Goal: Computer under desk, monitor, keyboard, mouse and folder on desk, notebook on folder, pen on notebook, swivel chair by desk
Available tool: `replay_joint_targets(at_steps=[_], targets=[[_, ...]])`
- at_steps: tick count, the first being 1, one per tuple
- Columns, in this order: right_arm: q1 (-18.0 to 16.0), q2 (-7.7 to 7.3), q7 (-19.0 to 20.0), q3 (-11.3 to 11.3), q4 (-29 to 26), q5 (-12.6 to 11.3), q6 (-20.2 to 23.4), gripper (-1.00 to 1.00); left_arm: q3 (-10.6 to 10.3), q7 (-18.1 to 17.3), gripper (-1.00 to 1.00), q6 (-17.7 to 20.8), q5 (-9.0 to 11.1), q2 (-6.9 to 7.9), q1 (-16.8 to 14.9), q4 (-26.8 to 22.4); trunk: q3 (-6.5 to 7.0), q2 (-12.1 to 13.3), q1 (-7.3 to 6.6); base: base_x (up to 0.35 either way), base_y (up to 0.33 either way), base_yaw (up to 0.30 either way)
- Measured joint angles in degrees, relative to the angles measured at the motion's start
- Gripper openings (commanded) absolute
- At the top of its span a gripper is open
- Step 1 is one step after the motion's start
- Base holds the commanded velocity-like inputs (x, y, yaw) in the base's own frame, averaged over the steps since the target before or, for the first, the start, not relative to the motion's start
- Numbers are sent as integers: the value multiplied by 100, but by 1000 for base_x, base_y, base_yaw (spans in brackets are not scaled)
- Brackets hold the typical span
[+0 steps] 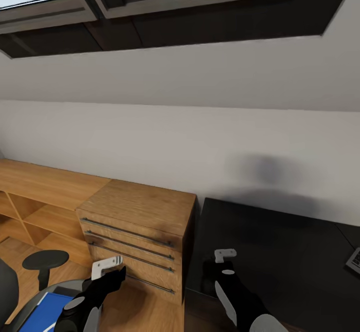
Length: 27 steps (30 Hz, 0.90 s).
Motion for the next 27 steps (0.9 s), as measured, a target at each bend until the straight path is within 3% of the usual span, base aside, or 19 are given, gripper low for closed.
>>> replay_joint_targets(at_steps=[7, 26, 27], targets=[[-3, 17, 12, -30, -22, -35, 5, -100, 3, 4, 100, 0, -5, 0, 0, 5, -126, -281, 154, 0, 0, 0], [-3, 18, 445, -24, -41, -31, 58, -100, 10, 4, 100, 0, 0, 9, 1, 17, -127, -283, 155, 0, 0, 0], [-3, 18, 444, -24, -41, -30, 61, 100, 7, 4, 100, 0, 0, 9, 0, 17, -127, -283, 155, 0, 0, 0]])
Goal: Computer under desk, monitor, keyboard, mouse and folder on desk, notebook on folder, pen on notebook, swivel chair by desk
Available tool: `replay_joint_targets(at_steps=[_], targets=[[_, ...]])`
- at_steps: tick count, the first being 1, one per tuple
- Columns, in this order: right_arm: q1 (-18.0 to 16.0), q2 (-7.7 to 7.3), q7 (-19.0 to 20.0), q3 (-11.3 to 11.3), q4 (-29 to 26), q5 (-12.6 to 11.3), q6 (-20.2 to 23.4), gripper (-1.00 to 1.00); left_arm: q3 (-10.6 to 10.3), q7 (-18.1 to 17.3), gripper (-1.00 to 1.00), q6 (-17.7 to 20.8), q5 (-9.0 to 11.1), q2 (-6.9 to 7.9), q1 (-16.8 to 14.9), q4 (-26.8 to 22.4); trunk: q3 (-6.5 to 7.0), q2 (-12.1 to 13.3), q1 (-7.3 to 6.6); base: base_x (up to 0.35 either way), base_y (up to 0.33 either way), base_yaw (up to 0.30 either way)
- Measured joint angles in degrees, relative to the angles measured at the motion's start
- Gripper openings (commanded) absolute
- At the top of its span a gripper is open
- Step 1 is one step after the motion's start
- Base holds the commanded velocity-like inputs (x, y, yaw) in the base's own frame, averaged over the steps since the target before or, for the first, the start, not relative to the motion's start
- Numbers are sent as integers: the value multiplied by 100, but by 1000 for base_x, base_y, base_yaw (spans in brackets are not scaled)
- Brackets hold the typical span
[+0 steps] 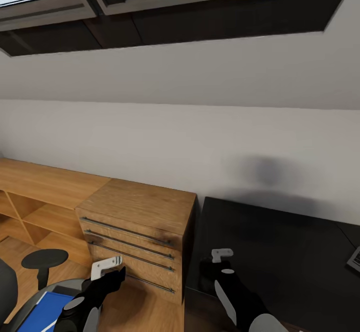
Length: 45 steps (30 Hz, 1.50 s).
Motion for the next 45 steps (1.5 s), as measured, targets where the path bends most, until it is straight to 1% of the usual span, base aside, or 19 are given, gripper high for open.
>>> replay_joint_targets(at_steps=[1, 13, 16, 17, 22, 25, 26, 27, 28, 29, 30, 32, 33, 38, 43, 45], targets=[[0, 0, -2, 0, 0, 2, 22, 100, 1, 0, 100, 1, 0, 0, 0, 1, 0, 0, 0, 0, 0, 0], [0, -4, -2, 9, -16, 5, 45, 100, -1, 0, 100, 0, -8, 0, -1, 0, 215, 480, -263, 0, 0, 0], [0, -7, -2, 3, -93, 4, 46, 100, 1, 0, 100, 0, -9, 3, -1, 0, 269, 600, -329, 0, 0, 0], [-1, -13, -5, 6, -319, 11, 54, 100, 3, 0, 100, 0, -9, 7, 0, 0, 288, 641, -351, 0, 0, 0], [9, -17, -11, 9, -635, 11, 59, 100, 4, 0, 100, 0, -10, 8, 0, 0, 377, 842, -461, 0, 0, 0], [28, -22, -17, 12, -985, 9, 78, 100, 2, 0, 100, 1, -16, 9, 0, 4, 431, 962, -527, 0, 0, 0], [74, -24, -17, 17, -1341, 7, 173, 100, -10, 4, 100, -2, -28, 1, 0, 12, 450, 1002, -549, 0, 0, 0], [162, -29, -13, 18, -1630, 2, 290, 100, -30, 6, 100, -4, -33, -2, 0, 17, 467, 1042, -571, 0, 0, 0], [228, -31, -11, 19, -1783, 0, 357, 100, -48, 6, 100, -5, -35, -4, 0, 19, 485, 1082, -593, 0, 0, 0], [380, -33, -6, 20, -2080, -2, 476, 100, -91, 7, 100, -7, -39, -4, 0, 21, 503, 1122, -615, 0, 0, 0], [462, -34, -6, 21, -2235, -3, 529, 100, -111, 8, 100, -6, -42, -3, 0, 22, 521, 1163, -637, 0, 0, 0], [757, -31, -3, 31, -2813, -2, 681, 100, -163, 8, 100, -4, -46, -1, 0, 25, 557, 1243, -681, 0, 0, 0], [818, -26, -3, 36, -2945, -3, 728, 100, -172, 8, 100, -3, -45, -1, 0, 26, 575, 1283, -703, 0, 0, 0], [914, -3, 5, 77, -3175, -5, 863, 100, -195, 9, 100, -1, -44, 0, 0, 34, 665, 1484, -813, 0, 0, 0], [925, -3, 7, 81, -3195, -5, 884, 100, -223, 10, 100, 0, -44, -5, 0, 38, 755, 1685, -923, 0, 0, 0], [924, -2, 7, 70, -3203, -4, 889, 100, -263, 13, 100, -1, -42, -8, 0, 43, 791, 1766, -965, -173, 0, 0]])
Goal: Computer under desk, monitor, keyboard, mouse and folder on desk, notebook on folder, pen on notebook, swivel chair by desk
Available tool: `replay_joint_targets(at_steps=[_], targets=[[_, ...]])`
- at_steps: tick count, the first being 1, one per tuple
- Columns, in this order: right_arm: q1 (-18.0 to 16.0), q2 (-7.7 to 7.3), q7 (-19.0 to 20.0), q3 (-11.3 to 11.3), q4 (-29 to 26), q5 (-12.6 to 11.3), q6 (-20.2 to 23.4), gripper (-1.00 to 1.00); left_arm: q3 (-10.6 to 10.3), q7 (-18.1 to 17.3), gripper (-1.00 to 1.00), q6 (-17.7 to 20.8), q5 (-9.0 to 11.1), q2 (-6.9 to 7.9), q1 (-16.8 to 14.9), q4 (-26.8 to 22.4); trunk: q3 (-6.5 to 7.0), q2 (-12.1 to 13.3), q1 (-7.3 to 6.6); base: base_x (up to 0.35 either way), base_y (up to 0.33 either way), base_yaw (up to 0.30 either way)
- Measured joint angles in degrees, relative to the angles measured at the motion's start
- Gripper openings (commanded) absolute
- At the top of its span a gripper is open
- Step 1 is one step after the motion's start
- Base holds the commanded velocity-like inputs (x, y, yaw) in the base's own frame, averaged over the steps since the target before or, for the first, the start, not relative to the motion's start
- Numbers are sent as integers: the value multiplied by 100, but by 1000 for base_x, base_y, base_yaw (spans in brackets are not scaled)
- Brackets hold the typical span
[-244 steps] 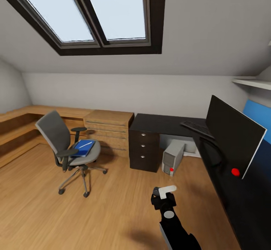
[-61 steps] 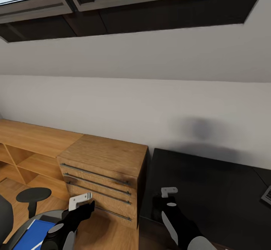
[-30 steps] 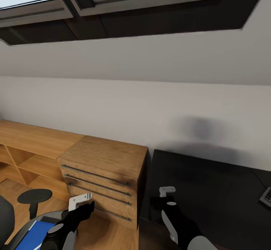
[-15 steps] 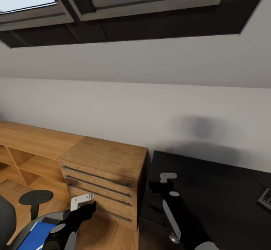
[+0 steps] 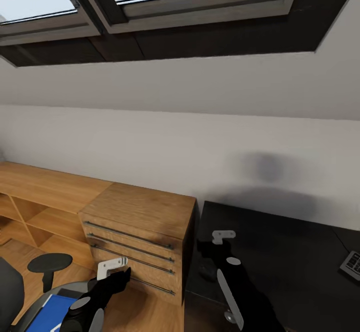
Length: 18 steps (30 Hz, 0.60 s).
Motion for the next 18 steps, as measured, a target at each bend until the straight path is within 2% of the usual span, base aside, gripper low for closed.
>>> replay_joint_targets(at_steps=[5, 14, 18], targets=[[4, -7, -8, -16, -7, 6, -2, 100, -17, -1, 100, 0, -1, -1, 0, 2, 90, 202, -108, -279, 0, -36], [3, -11, -7, -30, -36, -31, -9, 100, -46, -6, 100, 1, -1, -2, -1, 3, 252, 563, -306, -335, 0, -243], [3, -15, -6, -34, -45, -111, -2, 100, -62, -7, 100, 1, -1, 1, -1, 3, 324, 724, -394, -281, 0, -124]])
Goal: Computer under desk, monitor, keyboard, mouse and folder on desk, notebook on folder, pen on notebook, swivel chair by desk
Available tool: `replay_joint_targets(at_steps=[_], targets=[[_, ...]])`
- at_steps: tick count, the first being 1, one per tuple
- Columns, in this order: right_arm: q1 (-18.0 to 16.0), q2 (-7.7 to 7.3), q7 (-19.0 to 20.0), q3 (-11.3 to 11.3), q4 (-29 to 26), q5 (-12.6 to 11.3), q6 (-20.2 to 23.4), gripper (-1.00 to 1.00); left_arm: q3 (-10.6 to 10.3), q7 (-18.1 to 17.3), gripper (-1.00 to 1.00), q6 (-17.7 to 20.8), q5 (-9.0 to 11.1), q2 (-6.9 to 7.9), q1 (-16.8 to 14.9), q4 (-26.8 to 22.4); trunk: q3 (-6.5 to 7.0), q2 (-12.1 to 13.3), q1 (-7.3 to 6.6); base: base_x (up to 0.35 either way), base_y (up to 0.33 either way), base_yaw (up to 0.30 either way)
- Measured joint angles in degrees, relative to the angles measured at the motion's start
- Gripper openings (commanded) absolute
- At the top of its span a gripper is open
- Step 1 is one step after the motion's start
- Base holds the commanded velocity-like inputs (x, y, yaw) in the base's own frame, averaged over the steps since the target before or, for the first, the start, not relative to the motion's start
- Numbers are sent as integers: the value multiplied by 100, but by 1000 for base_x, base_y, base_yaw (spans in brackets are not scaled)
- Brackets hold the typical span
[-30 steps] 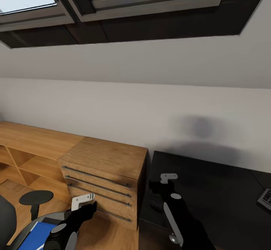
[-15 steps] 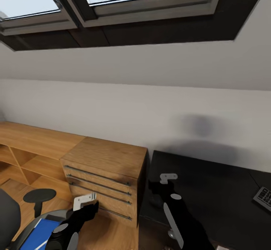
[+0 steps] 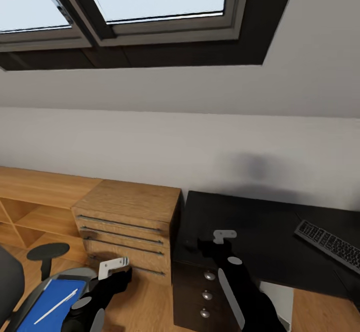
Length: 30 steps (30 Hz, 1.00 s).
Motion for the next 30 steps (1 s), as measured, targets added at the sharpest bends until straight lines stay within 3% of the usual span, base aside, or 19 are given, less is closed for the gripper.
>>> replay_joint_targets(at_steps=[8, 19, 30], targets=[[1, -9, -1, -3, -6, -57, 4, 100, -8, -1, 100, 0, 0, 4, 1, -1, 144, 322, -179, -40, 0, -15], [4, -12, -10, -178, 0, -51, -35, 100, 0, -3, 100, 0, 0, 30, 0, 29, 158, 323, -180, 9, -24, -195], [3, -16, -15, -197, 1, -50, -43, 100, -1, -2, 100, -47, -2, 31, 1, 151, 181, 324, -181, 174, -246, -282]])
